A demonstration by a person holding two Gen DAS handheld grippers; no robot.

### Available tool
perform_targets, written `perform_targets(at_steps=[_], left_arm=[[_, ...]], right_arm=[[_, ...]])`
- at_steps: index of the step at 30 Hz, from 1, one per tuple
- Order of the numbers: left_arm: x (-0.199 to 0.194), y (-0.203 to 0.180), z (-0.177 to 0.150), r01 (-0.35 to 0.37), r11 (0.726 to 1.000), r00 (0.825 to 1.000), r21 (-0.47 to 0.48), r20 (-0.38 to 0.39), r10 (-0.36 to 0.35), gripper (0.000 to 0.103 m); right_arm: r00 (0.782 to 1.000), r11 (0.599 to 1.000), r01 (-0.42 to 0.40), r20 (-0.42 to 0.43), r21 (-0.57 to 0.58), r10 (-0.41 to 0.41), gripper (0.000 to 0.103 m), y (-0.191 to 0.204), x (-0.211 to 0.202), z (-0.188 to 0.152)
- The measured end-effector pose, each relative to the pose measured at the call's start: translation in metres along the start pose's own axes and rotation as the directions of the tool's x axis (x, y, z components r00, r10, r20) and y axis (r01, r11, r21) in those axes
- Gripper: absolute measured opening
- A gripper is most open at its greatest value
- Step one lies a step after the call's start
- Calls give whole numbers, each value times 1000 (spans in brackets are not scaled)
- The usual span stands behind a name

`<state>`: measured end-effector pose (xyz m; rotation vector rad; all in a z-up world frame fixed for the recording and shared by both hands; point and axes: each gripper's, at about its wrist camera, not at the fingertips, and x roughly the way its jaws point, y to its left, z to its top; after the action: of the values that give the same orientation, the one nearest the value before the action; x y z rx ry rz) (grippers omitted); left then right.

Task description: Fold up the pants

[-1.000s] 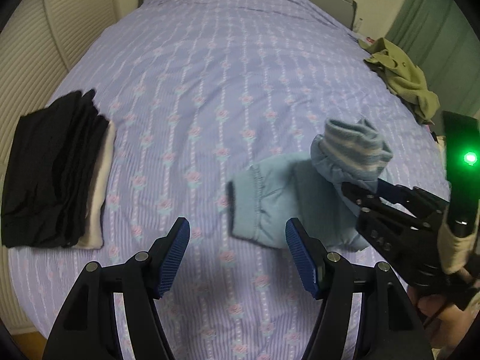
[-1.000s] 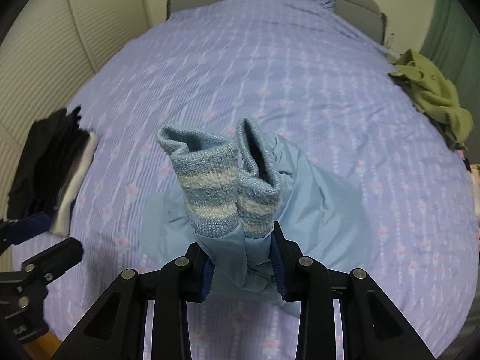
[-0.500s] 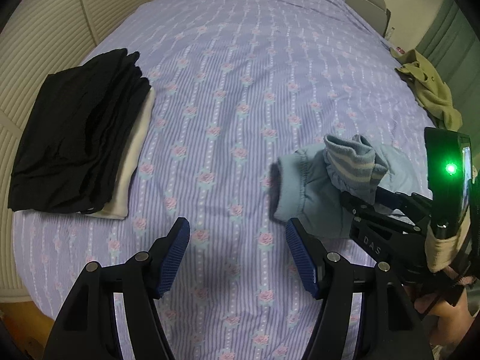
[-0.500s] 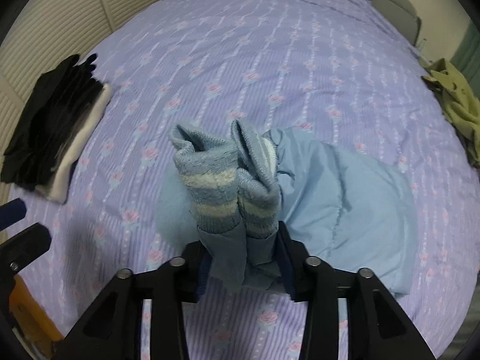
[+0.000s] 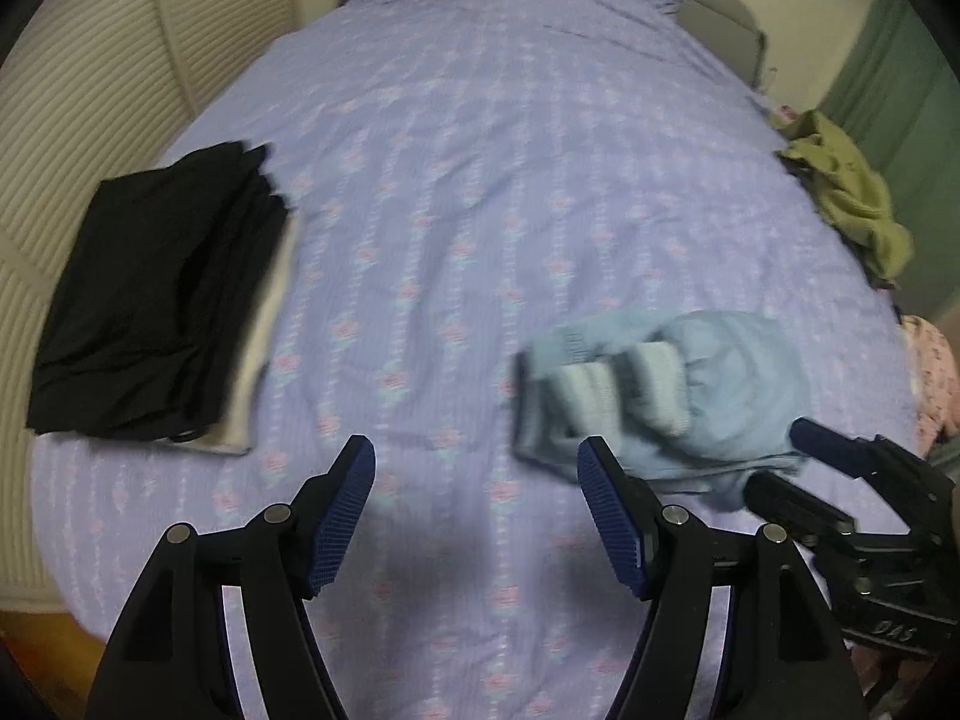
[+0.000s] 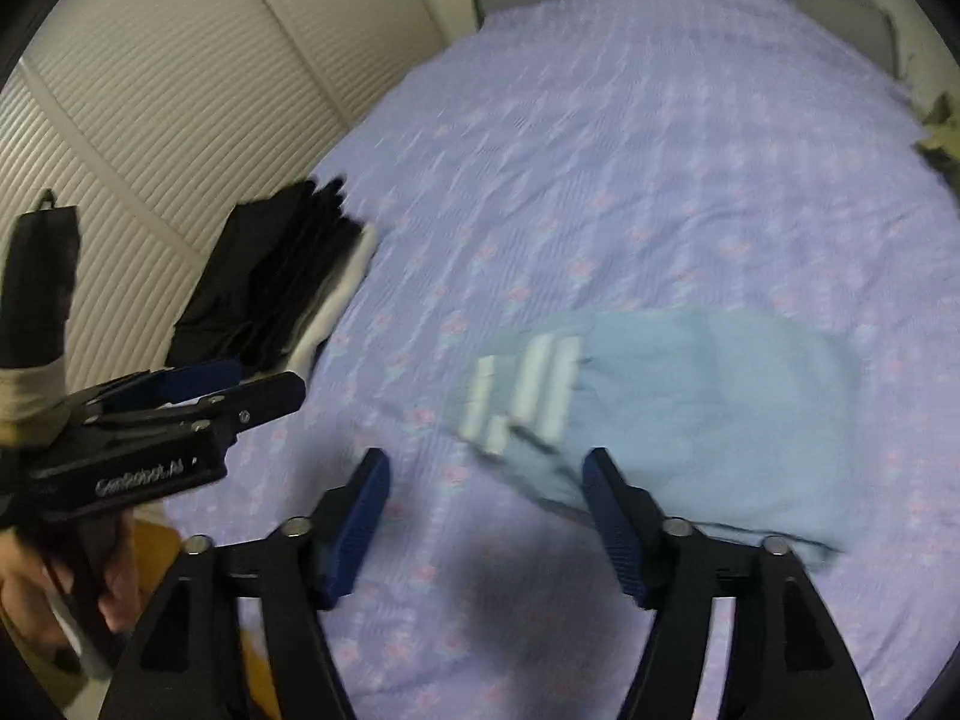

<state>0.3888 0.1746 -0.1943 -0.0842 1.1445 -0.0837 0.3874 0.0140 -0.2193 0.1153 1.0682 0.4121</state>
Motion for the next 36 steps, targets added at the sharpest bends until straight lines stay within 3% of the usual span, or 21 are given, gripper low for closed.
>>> perform_targets(at_steps=[3,7,10,15,18,20,21,23,28,36], left_arm=[[7,-25,4,72,997,997,14,-1,-72,69],[34,-53,14,138,990,990,6,-33,-138,70],[66,-64,22,153,987,983,-41,-92,-156,70],[105,-65,25,151,976,970,-159,-166,-177,70],[114,-64,25,186,954,960,-236,-163,-228,62],[118,-63,24,209,936,951,-285,-162,-262,36],[119,-62,24,210,929,951,-304,-155,-266,34],[116,-60,24,212,930,958,-300,-126,-259,16],[94,-52,25,140,960,985,-244,-64,-160,16],[101,-28,13,113,969,987,-219,-89,-135,18]], right_arm=[[997,997,64,42,34,-66,72,-29,-26,-7],[987,969,144,44,199,-156,72,-97,-41,-15],[987,936,140,28,324,-157,72,-140,-39,-20],[992,893,122,-27,433,-123,72,-184,-15,-21],[994,896,113,-48,429,-103,72,-191,-4,-20],[995,903,101,-59,418,-84,72,-191,3,-22],[995,906,100,-64,411,-81,72,-192,4,-23],[994,911,97,-84,401,-69,72,-192,10,-24],[996,916,65,-83,396,-35,72,-188,13,-26],[995,939,52,-93,340,-21,72,-167,23,-21]])
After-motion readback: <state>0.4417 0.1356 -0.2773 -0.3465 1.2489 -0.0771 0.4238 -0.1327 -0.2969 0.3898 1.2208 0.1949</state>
